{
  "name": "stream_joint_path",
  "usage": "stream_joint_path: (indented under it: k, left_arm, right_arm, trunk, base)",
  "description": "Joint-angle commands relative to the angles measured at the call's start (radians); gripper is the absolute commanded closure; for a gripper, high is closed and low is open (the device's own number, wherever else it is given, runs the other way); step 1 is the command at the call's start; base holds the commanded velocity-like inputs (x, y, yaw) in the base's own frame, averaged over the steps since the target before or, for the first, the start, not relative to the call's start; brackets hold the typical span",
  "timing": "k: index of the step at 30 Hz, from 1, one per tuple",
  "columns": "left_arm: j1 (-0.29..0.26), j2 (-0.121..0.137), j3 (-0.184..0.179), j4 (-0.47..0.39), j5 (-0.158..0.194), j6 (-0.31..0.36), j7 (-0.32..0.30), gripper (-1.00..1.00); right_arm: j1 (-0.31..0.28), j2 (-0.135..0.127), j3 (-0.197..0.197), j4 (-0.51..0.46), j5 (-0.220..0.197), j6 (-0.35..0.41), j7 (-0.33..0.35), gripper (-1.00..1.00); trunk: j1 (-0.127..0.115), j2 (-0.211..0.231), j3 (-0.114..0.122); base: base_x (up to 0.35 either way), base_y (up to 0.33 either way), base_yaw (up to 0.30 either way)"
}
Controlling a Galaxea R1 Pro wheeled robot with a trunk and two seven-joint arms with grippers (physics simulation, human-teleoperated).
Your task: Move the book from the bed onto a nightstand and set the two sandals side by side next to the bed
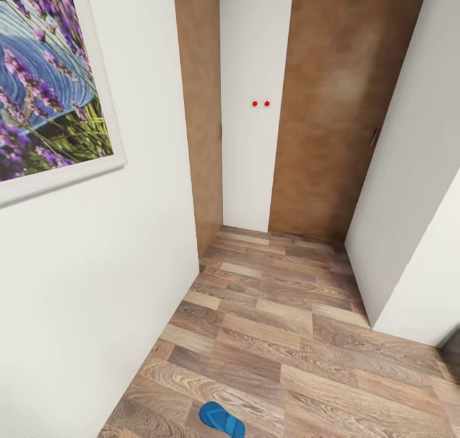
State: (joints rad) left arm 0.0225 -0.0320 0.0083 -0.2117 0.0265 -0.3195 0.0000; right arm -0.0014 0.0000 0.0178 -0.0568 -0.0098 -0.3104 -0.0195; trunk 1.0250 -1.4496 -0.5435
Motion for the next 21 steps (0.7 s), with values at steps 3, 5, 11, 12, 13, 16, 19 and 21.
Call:
stream_joint_path:
  k: [3,5,11,12,13,16,19,21]
  left_arm:
    - [0.000,0.000,0.000,-0.002,0.003,-0.001,0.000,-1.00]
    - [0.000,0.000,0.000,-0.002,0.003,-0.001,0.000,-1.00]
    - [0.000,0.000,0.000,-0.002,0.003,-0.001,0.000,-1.00]
    - [0.000,0.000,0.000,-0.002,0.003,-0.001,0.000,-1.00]
    - [0.000,0.000,0.000,-0.002,0.003,-0.001,0.000,-1.00]
    - [0.000,0.000,0.000,-0.002,0.003,-0.001,0.000,-1.00]
    - [0.000,0.000,0.000,-0.002,0.003,-0.001,0.000,-1.00]
    - [0.000,0.000,0.000,-0.002,0.003,-0.001,0.000,-1.00]
  right_arm:
    - [0.000,0.000,0.002,0.000,-0.001,-0.003,-0.002,-1.00]
    - [0.000,0.000,0.002,0.000,-0.001,-0.003,-0.002,-1.00]
    - [0.000,0.000,0.002,0.000,-0.001,-0.003,-0.002,-1.00]
    - [0.000,0.000,0.002,0.000,-0.001,-0.003,-0.002,-1.00]
    - [0.000,0.000,0.002,0.000,-0.001,-0.003,-0.002,-1.00]
    - [0.000,0.000,0.002,0.000,-0.001,-0.003,-0.002,-1.00]
    - [0.000,0.000,0.002,0.000,-0.001,-0.003,-0.002,-1.00]
    - [0.000,0.000,0.002,0.000,-0.001,-0.003,-0.002,-1.00]
  trunk:
    - [0.000,0.000,-0.005]
    - [0.000,0.000,-0.009]
    - [0.000,0.000,-0.018]
    - [0.000,0.000,-0.020]
    - [0.000,0.000,-0.021]
    - [0.000,0.000,-0.026]
    - [0.000,0.000,-0.031]
    - [0.000,0.000,-0.034]
  base:
    - [0.000,0.000,0.000]
    - [0.000,0.000,0.000]
    - [0.000,0.000,0.000]
    - [0.000,0.000,0.000]
    - [0.000,0.000,0.000]
    - [0.000,0.000,0.000]
    - [0.000,0.000,0.000]
    - [0.000,0.000,0.000]
